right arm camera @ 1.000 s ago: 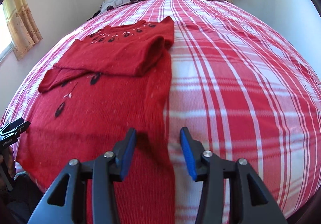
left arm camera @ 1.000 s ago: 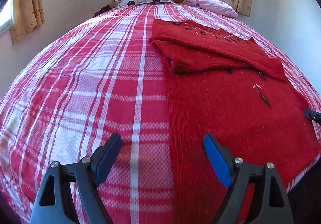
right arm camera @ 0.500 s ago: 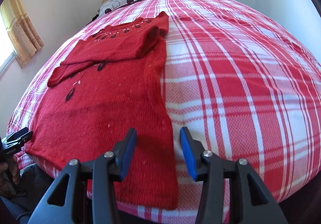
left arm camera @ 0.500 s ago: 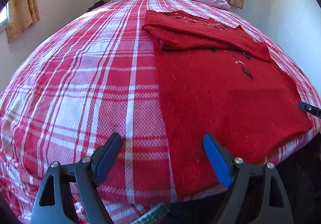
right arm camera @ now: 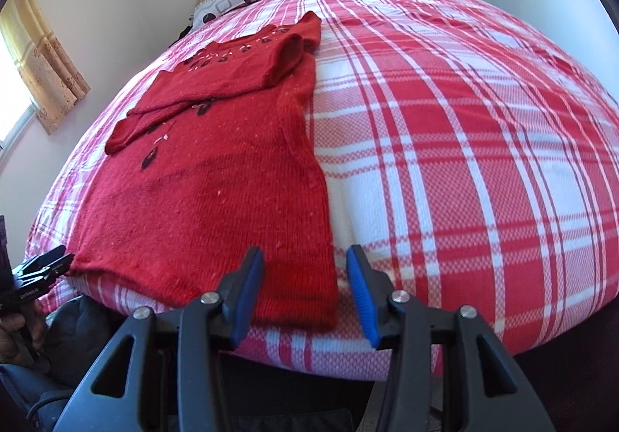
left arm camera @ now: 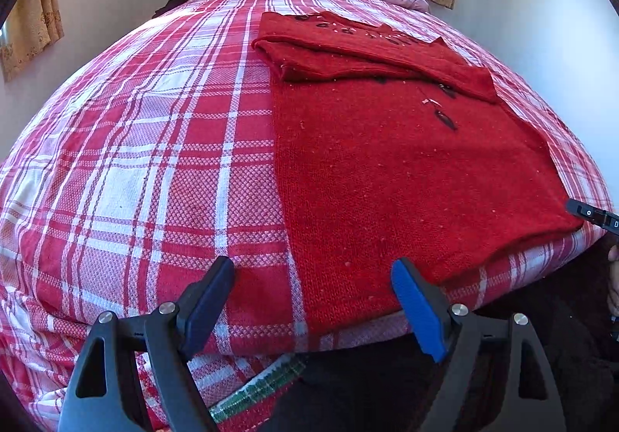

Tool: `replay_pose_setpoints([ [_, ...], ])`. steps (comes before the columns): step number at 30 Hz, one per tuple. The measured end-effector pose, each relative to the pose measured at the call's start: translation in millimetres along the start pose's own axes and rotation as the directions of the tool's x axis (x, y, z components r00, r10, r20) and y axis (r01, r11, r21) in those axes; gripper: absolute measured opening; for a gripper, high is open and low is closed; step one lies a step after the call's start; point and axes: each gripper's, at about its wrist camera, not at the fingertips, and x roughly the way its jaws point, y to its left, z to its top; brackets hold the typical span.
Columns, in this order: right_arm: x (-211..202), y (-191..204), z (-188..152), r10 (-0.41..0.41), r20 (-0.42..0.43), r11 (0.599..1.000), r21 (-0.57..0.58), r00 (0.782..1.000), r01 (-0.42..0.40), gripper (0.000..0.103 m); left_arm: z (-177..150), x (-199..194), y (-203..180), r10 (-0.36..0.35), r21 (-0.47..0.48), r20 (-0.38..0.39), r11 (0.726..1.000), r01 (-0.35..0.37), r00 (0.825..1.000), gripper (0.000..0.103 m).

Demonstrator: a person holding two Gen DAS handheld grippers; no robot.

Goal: Fold small clothes

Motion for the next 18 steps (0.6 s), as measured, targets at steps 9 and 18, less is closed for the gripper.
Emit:
replay_pose_setpoints([
  [9,-5.6,-4.3,-4.3,0.032,-0.009,0.999,0.028,0.999,-0.031,0.041,-0.9,-6.0,2.7,-0.073,-0.041,-0.010,0.997,0.073,0.997,0.057],
  [18,-5.9,-5.7,-6.6,0.065,-0.013,0.997,0.033,0.998,-0.065,0.039,-2.6,-4.6,-2.4,-0.064,-0.015,-0.029,0.998,0.063,0.998,0.057],
])
